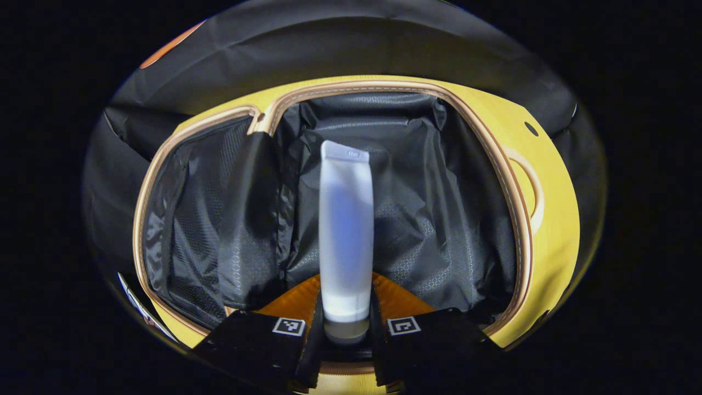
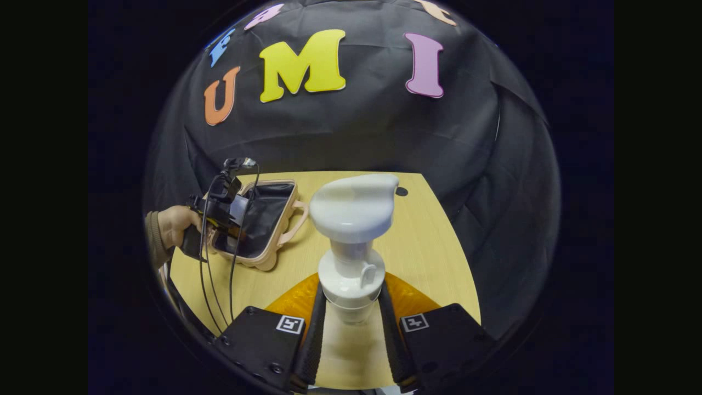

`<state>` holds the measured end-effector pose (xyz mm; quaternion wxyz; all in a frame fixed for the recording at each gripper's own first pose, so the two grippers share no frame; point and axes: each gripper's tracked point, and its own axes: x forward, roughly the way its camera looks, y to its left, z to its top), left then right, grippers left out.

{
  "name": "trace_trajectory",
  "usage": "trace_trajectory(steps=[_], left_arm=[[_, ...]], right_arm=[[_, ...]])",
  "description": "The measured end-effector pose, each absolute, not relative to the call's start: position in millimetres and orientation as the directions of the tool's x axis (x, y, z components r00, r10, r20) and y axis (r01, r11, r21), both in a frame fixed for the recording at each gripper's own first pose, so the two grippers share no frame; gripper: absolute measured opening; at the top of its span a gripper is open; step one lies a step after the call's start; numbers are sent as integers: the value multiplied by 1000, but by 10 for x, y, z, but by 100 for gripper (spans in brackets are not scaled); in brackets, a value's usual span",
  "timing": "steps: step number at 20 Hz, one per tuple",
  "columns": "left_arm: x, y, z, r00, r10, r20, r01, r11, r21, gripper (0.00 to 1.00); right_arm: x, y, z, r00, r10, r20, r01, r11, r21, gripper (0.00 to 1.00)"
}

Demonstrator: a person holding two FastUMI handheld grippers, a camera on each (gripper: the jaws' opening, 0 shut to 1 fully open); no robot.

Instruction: First open the suitcase, pack the skin care products into it, and then close the suitcase.

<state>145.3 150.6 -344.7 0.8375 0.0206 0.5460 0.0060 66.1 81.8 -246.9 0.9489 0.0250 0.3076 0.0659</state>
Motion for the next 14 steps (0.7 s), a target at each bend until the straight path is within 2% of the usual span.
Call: trace_trajectory(steps=[1, 2, 3, 5, 6, 7, 8, 9, 10, 12, 13, 14], left_arm=[[1465, 1506, -3415, 416, 30, -909, 3, 999, 34, 40], [1515, 1502, -3429, 428, 35, -903, 7, 999, 41, 47], [1498, 1513, -3430, 426, 37, -904, 13, 999, 47, 40], [1498, 1502, -3421, 431, 32, -902, 10, 999, 41, 40], [1492, 1484, -3415, 432, 23, -902, 10, 999, 30, 47], [1489, 1486, -3400, 439, 23, -898, 3, 1000, 27, 42], [1484, 1482, -3367, 449, 20, -893, -2, 1000, 21, 46], [1465, 1480, -3330, 459, 19, -888, -5, 1000, 19, 58], [1454, 1485, -3267, 473, 23, -881, -6, 1000, 23, 56], [1419, 1473, -3115, 510, 8, -860, -7, 1000, 5, 84], [1391, 1472, -3012, 534, 2, -846, -6, 1000, -1, 75], [1362, 1470, -2886, 560, -5, -828, -4, 1000, -9, 84]], right_arm=[[659, 809, -2483, 801, 141, -582, -112, 990, 86, 47], [661, 807, -2497, 799, 141, -584, -114, 990, 83, 47], [659, 804, -2501, 798, 141, -586, -117, 990, 80, 47], [665, 834, -2493, 796, 148, -587, -128, 989, 75, 47], [682, 857, -2476, 798, 153, -584, -136, 988, 73, 47], [702, 894, -2438, 801, 161, -577, -144, 987, 75, 47], [738, 963, -2402, 802, 175, -571, -156, 984, 82, 47], [787, 1042, -2354, 803, 192, -564, -169, 981, 93, 47], [846, 1128, -2299, 803, 210, -557, -184, 978, 103, 47], [998, 1368, -2198, 800, 253, -544, -212, 967, 139, 47], [1085, 1509, -2149, 794, 278, -540, -226, 960, 163, 47], [1181, 1683, -2099, 789, 307, -533, -244, 952, 187, 47]])
